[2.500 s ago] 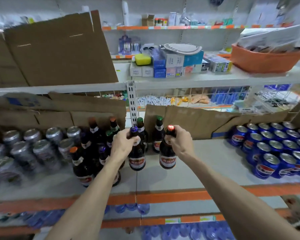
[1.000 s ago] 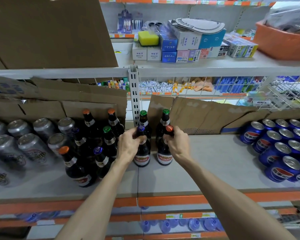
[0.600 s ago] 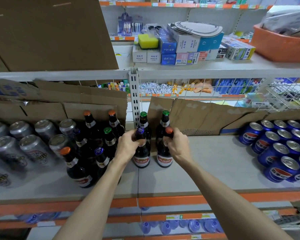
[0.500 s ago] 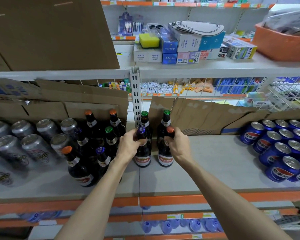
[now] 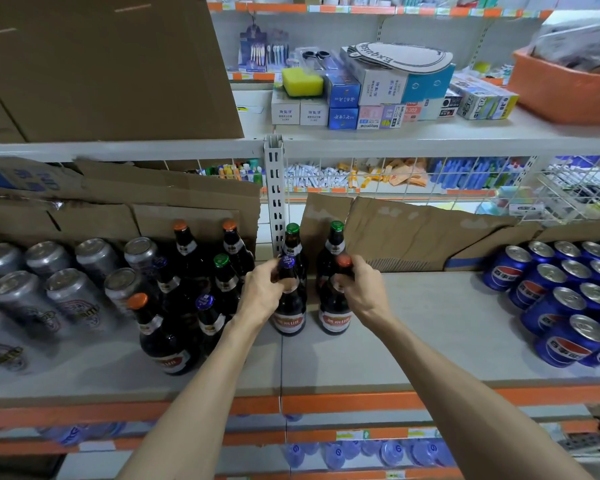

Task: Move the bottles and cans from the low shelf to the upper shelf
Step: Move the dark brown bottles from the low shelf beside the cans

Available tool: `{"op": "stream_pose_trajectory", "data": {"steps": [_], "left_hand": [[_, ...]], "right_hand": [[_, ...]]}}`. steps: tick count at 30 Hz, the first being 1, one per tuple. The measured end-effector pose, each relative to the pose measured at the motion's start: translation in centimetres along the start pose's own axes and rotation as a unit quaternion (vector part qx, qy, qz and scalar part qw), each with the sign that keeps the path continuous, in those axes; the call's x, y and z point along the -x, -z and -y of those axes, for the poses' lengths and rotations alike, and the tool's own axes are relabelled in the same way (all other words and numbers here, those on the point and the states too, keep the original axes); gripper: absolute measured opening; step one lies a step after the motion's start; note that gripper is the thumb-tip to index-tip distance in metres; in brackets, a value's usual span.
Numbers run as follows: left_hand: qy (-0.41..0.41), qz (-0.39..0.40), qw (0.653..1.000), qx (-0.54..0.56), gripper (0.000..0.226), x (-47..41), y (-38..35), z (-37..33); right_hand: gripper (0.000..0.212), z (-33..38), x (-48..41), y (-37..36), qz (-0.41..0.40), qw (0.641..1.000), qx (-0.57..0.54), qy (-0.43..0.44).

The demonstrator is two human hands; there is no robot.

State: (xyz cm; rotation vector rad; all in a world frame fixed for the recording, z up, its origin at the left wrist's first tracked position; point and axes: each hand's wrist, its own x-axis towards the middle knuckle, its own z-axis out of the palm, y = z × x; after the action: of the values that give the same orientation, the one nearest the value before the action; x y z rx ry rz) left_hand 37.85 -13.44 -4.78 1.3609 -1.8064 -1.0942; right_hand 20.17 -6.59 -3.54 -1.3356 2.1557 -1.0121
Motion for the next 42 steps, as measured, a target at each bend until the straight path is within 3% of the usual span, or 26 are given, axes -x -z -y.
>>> {"op": "stream_pose_trajectory", "data": {"steps": [14, 18, 21, 26, 31, 35, 42], "left_hand": [[0.001, 0.006, 0.999, -0.041, 0.029, 0.1, 0.1, 0.0], [-0.006, 0.029, 0.998, -0.052, 0.05, 0.6, 0.7, -0.8], [-0.036, 0.004, 0.998, -0.054, 0.066, 0.8, 0.8, -2.5], [-0.11, -0.06, 0.986, -0.109, 0.05, 1.8, 0.9, -6.3], [-0.176, -0.068, 0.97, -0.151, 0.038, 6.1, 1.2, -7.0], [-0.19, -0.048, 0.966, -0.168, 0.032, 11.1, 2.1, -4.8], [-0.071, 0.096, 0.96, -0.255, 0.033, 21.1, 4.5, 4.4]], "right_hand": [[0.025, -0.2, 0.7, -0.1, 0.007, 1.0, -0.02, -0.006], [0.037, 0.6, 1.0, 0.4, 0.027, 0.999, -0.007, -0.015], [0.039, 1.6, 1.8, 1.0, -0.022, 1.0, -0.005, 0.0], [0.036, 3.5, 3.8, 2.5, -0.118, 0.983, 0.109, 0.087], [0.027, 4.5, 7.3, 3.1, -0.128, 0.965, 0.186, 0.135], [0.024, 4.3, 12.3, 2.8, -0.096, 0.966, 0.208, 0.12], [0.034, 1.4, 24.0, -1.3, -0.017, 0.97, 0.229, 0.079]]}}
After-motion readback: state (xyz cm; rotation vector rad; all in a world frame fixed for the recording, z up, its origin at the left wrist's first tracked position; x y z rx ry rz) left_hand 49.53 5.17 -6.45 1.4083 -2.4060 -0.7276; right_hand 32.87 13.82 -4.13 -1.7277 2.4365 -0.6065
